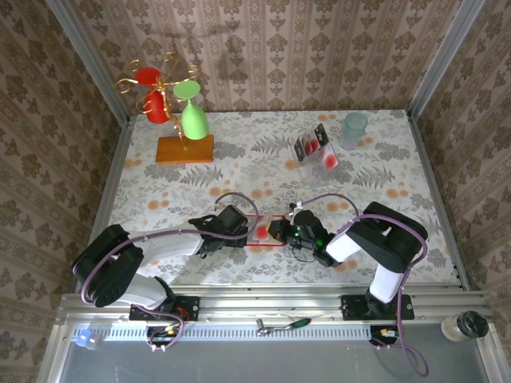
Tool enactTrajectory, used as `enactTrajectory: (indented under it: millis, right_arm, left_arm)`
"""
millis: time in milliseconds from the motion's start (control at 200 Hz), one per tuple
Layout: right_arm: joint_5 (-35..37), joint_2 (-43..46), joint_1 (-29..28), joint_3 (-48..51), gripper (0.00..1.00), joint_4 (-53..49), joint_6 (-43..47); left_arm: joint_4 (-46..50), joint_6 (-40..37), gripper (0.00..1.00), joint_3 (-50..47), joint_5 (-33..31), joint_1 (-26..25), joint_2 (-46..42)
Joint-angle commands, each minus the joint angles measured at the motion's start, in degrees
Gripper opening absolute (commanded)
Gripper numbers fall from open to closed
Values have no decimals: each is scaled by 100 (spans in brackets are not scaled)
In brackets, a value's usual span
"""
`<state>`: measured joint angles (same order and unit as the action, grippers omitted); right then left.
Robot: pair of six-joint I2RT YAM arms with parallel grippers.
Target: Put the credit cards into the card holder
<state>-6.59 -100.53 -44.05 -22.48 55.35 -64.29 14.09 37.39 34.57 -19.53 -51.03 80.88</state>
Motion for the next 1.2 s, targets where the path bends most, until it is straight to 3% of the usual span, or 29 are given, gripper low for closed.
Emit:
enactTrajectory:
  millis: [0, 385, 1195]
  right_arm:
    - [228, 63, -60, 165, 0, -521, 180]
    - [66, 205, -87, -15, 0, -1178, 339]
    - [-228, -73, -73, -198, 0, -1455, 301]
  left_arm:
    - [273, 53, 100, -143, -86, -36, -46]
    - [270, 49, 100, -148, -96, -36, -29]
    - [249, 36, 100, -139, -95, -33, -40]
